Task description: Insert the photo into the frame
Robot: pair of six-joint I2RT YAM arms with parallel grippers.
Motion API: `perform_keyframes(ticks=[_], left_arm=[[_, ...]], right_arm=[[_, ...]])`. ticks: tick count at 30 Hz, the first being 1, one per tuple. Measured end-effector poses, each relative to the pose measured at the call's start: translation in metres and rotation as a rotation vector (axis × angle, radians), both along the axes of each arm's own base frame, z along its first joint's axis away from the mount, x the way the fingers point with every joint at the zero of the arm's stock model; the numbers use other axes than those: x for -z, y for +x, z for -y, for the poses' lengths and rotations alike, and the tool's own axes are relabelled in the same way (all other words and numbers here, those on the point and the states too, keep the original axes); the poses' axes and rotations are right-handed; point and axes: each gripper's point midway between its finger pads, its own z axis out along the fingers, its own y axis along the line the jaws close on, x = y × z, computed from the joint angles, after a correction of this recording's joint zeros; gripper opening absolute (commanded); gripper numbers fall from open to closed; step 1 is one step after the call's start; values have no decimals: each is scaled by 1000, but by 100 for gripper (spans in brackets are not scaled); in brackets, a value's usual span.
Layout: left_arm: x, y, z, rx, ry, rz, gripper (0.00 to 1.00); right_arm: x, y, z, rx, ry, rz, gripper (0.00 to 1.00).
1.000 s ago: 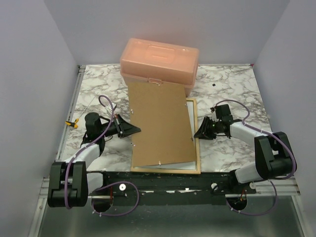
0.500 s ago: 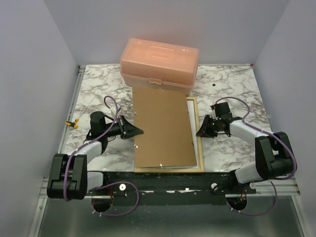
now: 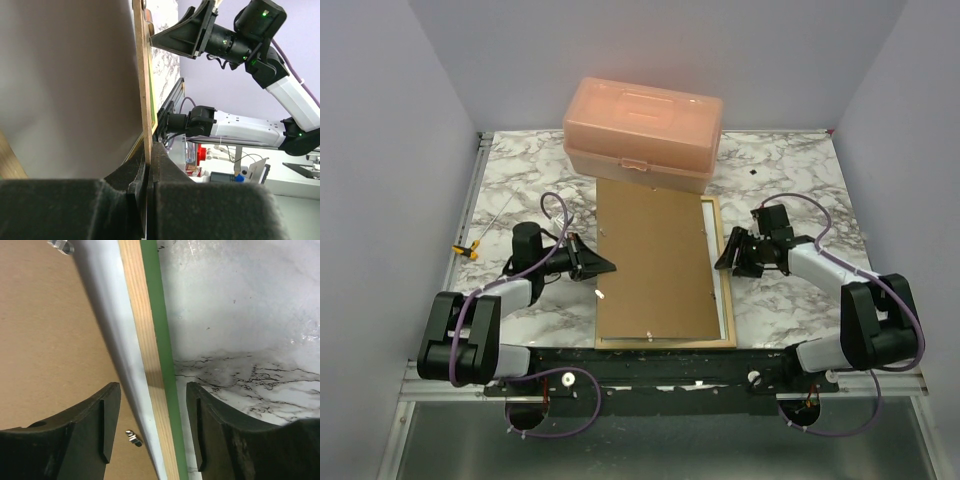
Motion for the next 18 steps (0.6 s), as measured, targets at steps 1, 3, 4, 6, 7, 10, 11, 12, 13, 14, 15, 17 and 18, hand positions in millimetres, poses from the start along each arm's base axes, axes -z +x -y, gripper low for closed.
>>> perform_keyframes(ticks=[1,3,4,6,7,10,11,12,13,14,15,17,18], left_arm=[[1,0,1,3,1,-3,0],[4,0,4,12,1,-17,0],[5,0,5,16,0,-22,0],[7,0,8,22,-2,-27,0],[8,0,9,25,-4,-28,0],[9,1,13,29,-6,-28,0],[9,2,13,31,-7,-27,0],[9,2,15,33,-8,-27,0],[9,3,15,34,-8,-27,0],[10,3,16,35,-9,-27,0],[10,3,16,35,-9,-28,0],[11,4,17,37,-10,-31,0],[12,4,18,37,-10,-34,0]], right_arm=[[-3,1,0,5,5,7,64],[-7,2,-1,13,12,17,63],[-8,2,-1,17,16,20,60],[-10,3,-2,23,24,23,50],[-11,3,-3,26,28,22,47],[-11,3,-4,35,36,16,42],[-11,3,-4,37,37,15,42],[-10,3,-4,40,41,15,41],[-9,4,-5,40,44,16,40],[-7,4,-5,42,48,15,40],[-6,4,-5,44,54,13,40],[-3,4,-5,48,64,9,40],[-1,3,-4,52,63,4,40]])
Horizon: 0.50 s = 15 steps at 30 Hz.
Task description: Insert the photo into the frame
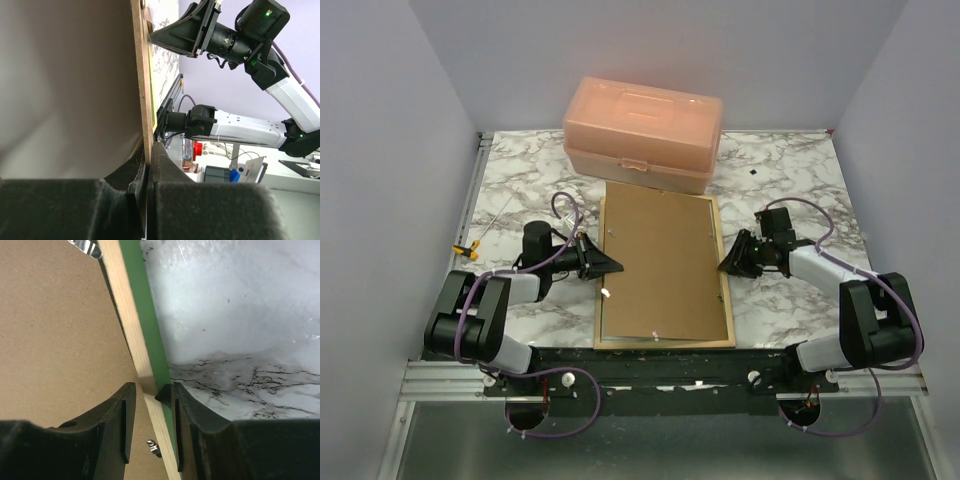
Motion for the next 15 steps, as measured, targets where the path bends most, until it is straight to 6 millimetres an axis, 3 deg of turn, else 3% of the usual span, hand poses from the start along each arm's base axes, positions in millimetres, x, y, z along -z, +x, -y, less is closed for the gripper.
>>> perform_keyframes(ticks=[5,15], left_arm=[[6,3,2,0,-3,-17,0],[13,6,4,3,-5,-33,0]], right_arm=[[10,-6,-1,0,8,-36,39],[11,-5,-1,-2,15,-31,36]])
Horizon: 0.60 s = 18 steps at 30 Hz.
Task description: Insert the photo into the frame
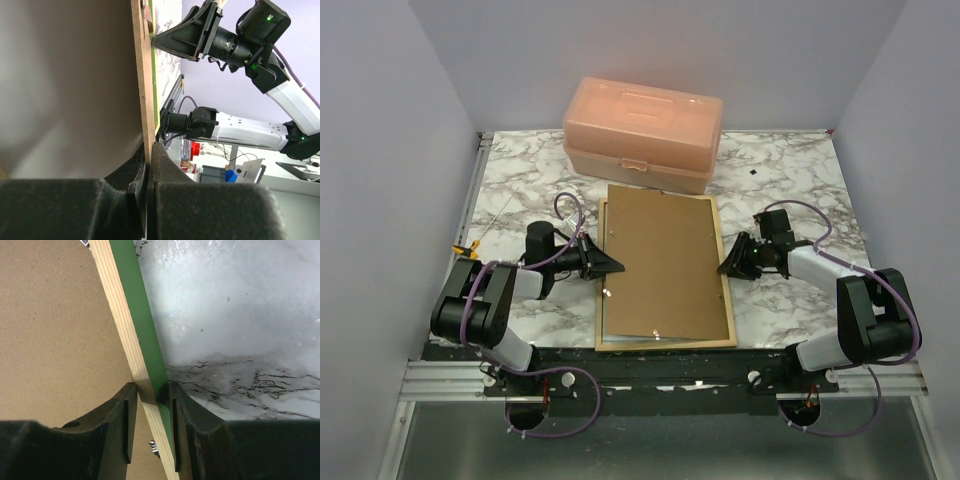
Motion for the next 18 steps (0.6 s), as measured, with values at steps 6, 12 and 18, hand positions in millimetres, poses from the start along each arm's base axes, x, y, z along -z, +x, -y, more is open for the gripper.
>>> perform_keyframes(ticks=[6,12,18], left_arm=[[7,2,-1,0,40,-8,0],[5,6,1,0,111,6,4],[4,7,2,1,168,9,24]], right_arm=[[0,0,0,0,5,4,33],[1,1,1,3,9,9,32],[1,1,1,3,14,12,31]])
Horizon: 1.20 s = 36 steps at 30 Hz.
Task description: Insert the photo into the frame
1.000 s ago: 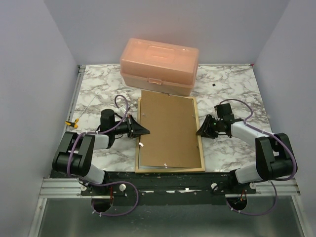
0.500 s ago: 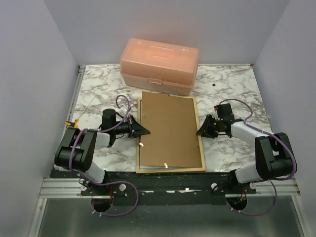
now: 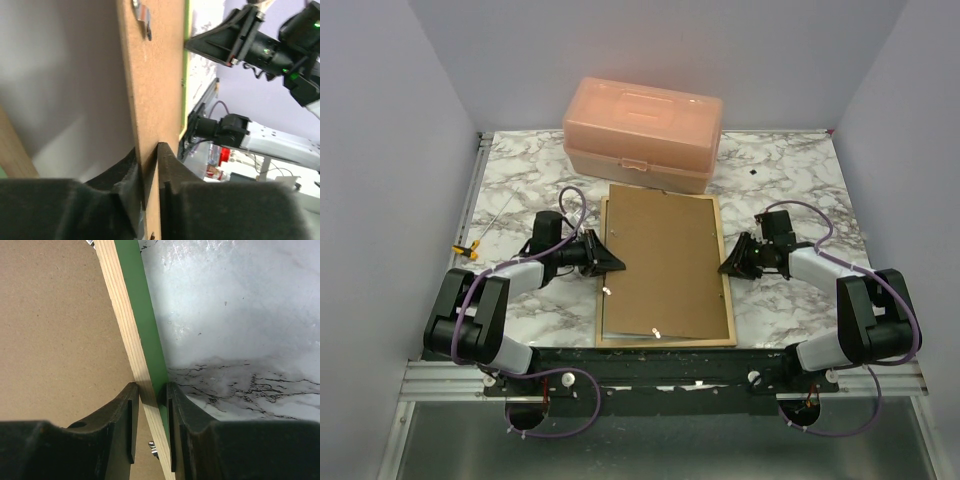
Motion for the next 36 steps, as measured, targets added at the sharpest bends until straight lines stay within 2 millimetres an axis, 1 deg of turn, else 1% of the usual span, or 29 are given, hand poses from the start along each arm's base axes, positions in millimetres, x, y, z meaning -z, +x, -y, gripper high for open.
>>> perform_keyframes(ticks=[1,6,11,14,17,23,26,29,32,36], left_arm=[[4,0,-1,-3,22,-4,30],[23,-2,-3,-15,137,-18,49],[31,-4,-5,-6,224,-29,64],[32,-4,-5,3,284,-27,72],[32,-5,-4,16,345,-25,75],[30,-4,-6,26,479,-21,76],[29,-3,-10,20,548,-18,77],[32,-2,-19,2,625,-18,78],[32,-5,-25,3,715,-25,80],[27,-2,-31,-9,804,0,80]], right_arm=[[0,0,0,0,1,1,30],[0,0,-2,-8,17,8,29],[0,-1,-4,-15,24,10,29],[0,-1,-4,-19,23,11,29],[0,-1,-5,-23,20,13,29],[0,-1,-4,-27,18,15,29],[0,-1,-4,-30,17,17,29],[0,-1,-4,-30,17,17,29],[0,-1,-4,-31,16,17,29],[0,-1,-4,-31,16,17,29]])
